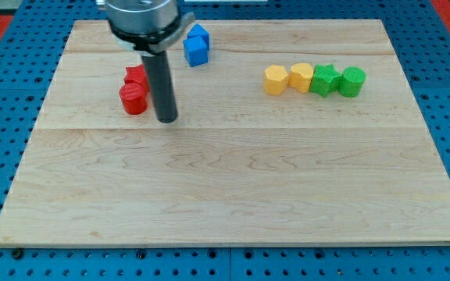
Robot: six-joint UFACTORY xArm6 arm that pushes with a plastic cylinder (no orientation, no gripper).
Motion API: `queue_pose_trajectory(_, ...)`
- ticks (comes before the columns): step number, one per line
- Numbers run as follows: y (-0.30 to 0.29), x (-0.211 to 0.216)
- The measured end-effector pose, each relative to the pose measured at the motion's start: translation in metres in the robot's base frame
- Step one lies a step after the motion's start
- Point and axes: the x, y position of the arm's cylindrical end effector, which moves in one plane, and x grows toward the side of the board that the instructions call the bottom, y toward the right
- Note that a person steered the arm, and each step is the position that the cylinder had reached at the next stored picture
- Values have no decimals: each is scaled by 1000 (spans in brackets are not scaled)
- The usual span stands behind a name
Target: Point your arm to the yellow heart
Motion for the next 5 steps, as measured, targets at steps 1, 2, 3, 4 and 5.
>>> queue_pose_trajectory(1,33,-41)
queue_pose_trajectory(2,52,-91)
queue_pose_trajectory(3,74,-132)
queue_pose_trajectory(4,128,-147)
queue_pose_trajectory(5,186,-139)
